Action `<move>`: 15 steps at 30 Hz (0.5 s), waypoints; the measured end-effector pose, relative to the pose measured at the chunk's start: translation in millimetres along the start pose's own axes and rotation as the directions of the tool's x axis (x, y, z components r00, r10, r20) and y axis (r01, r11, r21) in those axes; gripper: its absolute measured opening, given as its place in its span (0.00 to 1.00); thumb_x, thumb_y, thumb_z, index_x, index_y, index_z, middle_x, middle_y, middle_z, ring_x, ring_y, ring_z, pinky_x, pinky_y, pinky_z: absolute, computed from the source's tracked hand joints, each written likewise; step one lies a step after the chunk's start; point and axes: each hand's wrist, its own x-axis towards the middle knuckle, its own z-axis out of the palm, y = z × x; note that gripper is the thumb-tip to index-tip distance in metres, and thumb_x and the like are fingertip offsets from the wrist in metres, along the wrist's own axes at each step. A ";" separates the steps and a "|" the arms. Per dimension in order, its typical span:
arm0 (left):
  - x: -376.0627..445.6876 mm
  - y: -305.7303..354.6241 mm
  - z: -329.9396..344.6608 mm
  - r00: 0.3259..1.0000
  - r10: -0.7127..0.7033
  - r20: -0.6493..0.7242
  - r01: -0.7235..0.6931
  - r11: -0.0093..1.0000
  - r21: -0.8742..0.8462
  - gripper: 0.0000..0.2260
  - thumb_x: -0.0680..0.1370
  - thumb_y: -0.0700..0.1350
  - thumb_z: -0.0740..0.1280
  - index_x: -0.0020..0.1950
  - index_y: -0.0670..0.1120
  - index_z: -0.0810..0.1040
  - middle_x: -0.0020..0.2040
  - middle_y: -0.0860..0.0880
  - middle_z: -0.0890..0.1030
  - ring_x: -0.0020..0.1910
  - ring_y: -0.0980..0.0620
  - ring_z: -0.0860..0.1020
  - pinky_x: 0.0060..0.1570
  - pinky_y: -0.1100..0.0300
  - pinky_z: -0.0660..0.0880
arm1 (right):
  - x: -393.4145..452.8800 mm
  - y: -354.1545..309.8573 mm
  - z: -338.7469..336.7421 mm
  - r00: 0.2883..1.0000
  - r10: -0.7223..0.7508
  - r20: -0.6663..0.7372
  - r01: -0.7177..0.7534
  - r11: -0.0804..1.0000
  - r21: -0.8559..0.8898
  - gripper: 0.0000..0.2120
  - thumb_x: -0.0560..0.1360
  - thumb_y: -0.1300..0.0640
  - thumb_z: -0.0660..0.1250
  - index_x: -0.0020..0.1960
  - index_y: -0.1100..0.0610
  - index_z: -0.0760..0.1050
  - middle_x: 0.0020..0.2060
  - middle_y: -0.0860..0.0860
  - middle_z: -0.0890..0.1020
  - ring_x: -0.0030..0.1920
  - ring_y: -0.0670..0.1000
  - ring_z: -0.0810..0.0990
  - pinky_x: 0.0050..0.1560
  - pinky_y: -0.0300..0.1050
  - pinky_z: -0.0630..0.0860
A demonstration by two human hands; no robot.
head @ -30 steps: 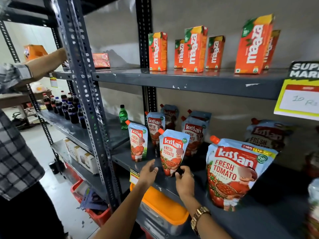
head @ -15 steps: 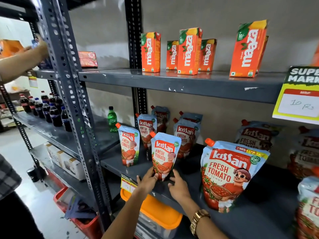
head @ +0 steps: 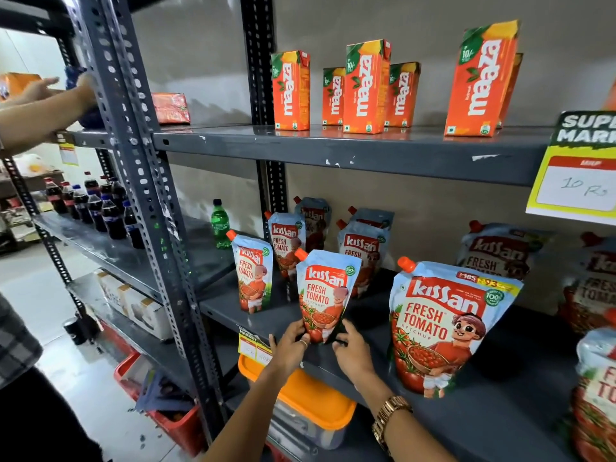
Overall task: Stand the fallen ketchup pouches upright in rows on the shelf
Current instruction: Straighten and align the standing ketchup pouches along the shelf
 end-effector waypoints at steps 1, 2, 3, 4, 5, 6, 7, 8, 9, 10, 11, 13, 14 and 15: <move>-1.0 1.0 -0.3 1.000 0.001 0.000 -0.001 1.000 0.006 0.16 0.81 0.42 0.54 0.69 0.50 0.67 0.67 0.48 0.75 0.73 0.51 0.63 0.71 0.50 0.26 | -0.8 0.1 0.8 1.000 -0.003 -0.015 0.003 1.000 0.001 0.26 0.76 0.66 0.60 0.72 0.55 0.60 0.62 0.57 0.77 0.63 0.55 0.73 0.62 0.47 0.70; -1.7 2.0 -0.4 1.000 0.001 0.004 -0.001 1.000 0.008 0.16 0.81 0.42 0.54 0.69 0.50 0.66 0.68 0.48 0.75 0.73 0.51 0.63 0.71 0.50 0.26 | -1.6 0.3 1.2 0.999 -0.005 -0.032 0.005 1.000 0.004 0.26 0.76 0.66 0.60 0.72 0.55 0.60 0.61 0.57 0.77 0.62 0.55 0.74 0.61 0.46 0.71; -1.9 2.5 -1.0 1.000 0.001 0.009 -0.001 1.000 0.006 0.17 0.81 0.42 0.54 0.70 0.50 0.66 0.68 0.48 0.75 0.73 0.51 0.62 0.70 0.51 0.26 | -2.4 0.3 2.0 0.999 -0.005 -0.044 0.005 1.000 0.010 0.26 0.76 0.67 0.60 0.72 0.55 0.61 0.61 0.57 0.77 0.61 0.54 0.74 0.60 0.45 0.71; -2.3 3.7 -1.1 1.000 -0.001 0.015 0.001 1.000 0.003 0.17 0.81 0.42 0.54 0.70 0.50 0.66 0.68 0.48 0.74 0.74 0.51 0.61 0.70 0.51 0.25 | -3.1 0.1 2.1 0.999 -0.002 -0.050 0.003 1.000 0.017 0.26 0.76 0.67 0.60 0.72 0.55 0.61 0.61 0.57 0.77 0.61 0.54 0.75 0.59 0.44 0.71; -3.7 4.4 -1.1 1.000 -0.007 0.021 0.007 1.000 0.006 0.17 0.81 0.42 0.54 0.71 0.50 0.65 0.69 0.48 0.74 0.74 0.51 0.60 0.70 0.51 0.25 | -4.5 0.0 1.8 0.999 0.000 -0.049 0.001 1.000 0.021 0.26 0.76 0.67 0.60 0.72 0.55 0.61 0.61 0.57 0.77 0.61 0.54 0.75 0.59 0.43 0.71; -4.6 5.4 -1.1 1.000 -0.012 0.026 0.012 1.000 0.013 0.18 0.81 0.43 0.54 0.71 0.51 0.64 0.70 0.48 0.72 0.75 0.51 0.58 0.70 0.51 0.25 | -5.7 -0.6 1.3 0.999 0.001 -0.047 0.000 1.000 0.020 0.26 0.76 0.67 0.60 0.72 0.55 0.61 0.62 0.56 0.77 0.61 0.54 0.75 0.59 0.43 0.71; -6.1 6.2 -0.2 0.999 -0.019 0.033 0.018 0.999 0.028 0.18 0.82 0.43 0.54 0.72 0.51 0.63 0.72 0.49 0.70 0.76 0.51 0.55 0.70 0.50 0.26 | -7.5 -0.7 -0.1 0.999 -0.001 -0.041 0.002 1.000 0.017 0.26 0.76 0.67 0.60 0.72 0.55 0.61 0.62 0.56 0.77 0.62 0.54 0.75 0.60 0.43 0.71; -7.1 6.8 0.6 0.999 -0.026 0.046 0.024 0.999 0.045 0.19 0.82 0.44 0.54 0.73 0.51 0.62 0.74 0.49 0.67 0.77 0.50 0.53 0.71 0.50 0.26 | -9.2 -0.7 -1.5 0.999 -0.004 -0.032 0.004 1.000 0.016 0.26 0.76 0.68 0.60 0.72 0.56 0.61 0.62 0.56 0.77 0.62 0.54 0.75 0.61 0.44 0.71; -8.5 8.0 1.3 0.998 -0.030 0.063 0.027 0.998 0.052 0.19 0.82 0.44 0.54 0.73 0.50 0.62 0.75 0.49 0.65 0.77 0.49 0.51 0.72 0.48 0.28 | -10.9 -0.4 -2.9 1.000 -0.005 -0.021 0.006 1.000 0.018 0.26 0.76 0.68 0.60 0.72 0.56 0.61 0.63 0.57 0.77 0.63 0.54 0.74 0.62 0.45 0.71; -10.9 10.2 2.2 0.997 -0.030 0.078 0.027 0.999 0.035 0.19 0.82 0.43 0.54 0.74 0.49 0.62 0.75 0.48 0.64 0.77 0.48 0.51 0.75 0.47 0.32 | -13.5 -0.1 -5.8 1.000 -0.007 -0.008 0.007 1.000 0.021 0.26 0.76 0.68 0.60 0.72 0.56 0.61 0.64 0.57 0.76 0.64 0.54 0.74 0.63 0.45 0.70; -14.0 12.5 2.7 0.996 -0.029 0.087 0.029 1.000 0.004 0.20 0.81 0.41 0.55 0.73 0.48 0.62 0.75 0.47 0.63 0.77 0.47 0.53 0.76 0.46 0.40 | -15.7 0.5 -8.2 1.000 -0.006 0.004 0.006 1.000 0.024 0.26 0.76 0.68 0.60 0.72 0.56 0.60 0.64 0.57 0.75 0.65 0.55 0.73 0.64 0.45 0.70; -23.5 17.4 4.2 0.998 -0.029 0.063 0.031 0.999 -0.042 0.19 0.81 0.39 0.56 0.73 0.45 0.64 0.74 0.44 0.65 0.74 0.45 0.60 0.75 0.49 0.56 | -21.6 2.3 -14.8 1.000 -0.014 -0.002 0.014 1.000 0.020 0.25 0.76 0.67 0.60 0.72 0.56 0.61 0.64 0.57 0.75 0.65 0.55 0.73 0.62 0.45 0.70; -27.2 18.0 5.2 0.999 -0.028 0.030 0.029 0.998 -0.055 0.19 0.80 0.38 0.57 0.72 0.43 0.64 0.73 0.43 0.67 0.72 0.44 0.63 0.73 0.50 0.60 | -24.4 4.3 -17.4 0.999 -0.030 -0.030 0.030 0.999 0.012 0.24 0.76 0.67 0.59 0.71 0.57 0.63 0.64 0.57 0.76 0.64 0.55 0.73 0.60 0.45 0.71; -32.2 19.6 7.1 1.000 -0.026 -0.007 0.025 0.998 -0.065 0.19 0.80 0.37 0.57 0.72 0.41 0.65 0.72 0.42 0.68 0.71 0.44 0.65 0.71 0.51 0.63 | -29.3 6.3 -23.0 0.996 -0.055 -0.075 0.055 0.998 -0.001 0.22 0.76 0.67 0.60 0.69 0.57 0.66 0.62 0.57 0.77 0.63 0.55 0.74 0.58 0.44 0.72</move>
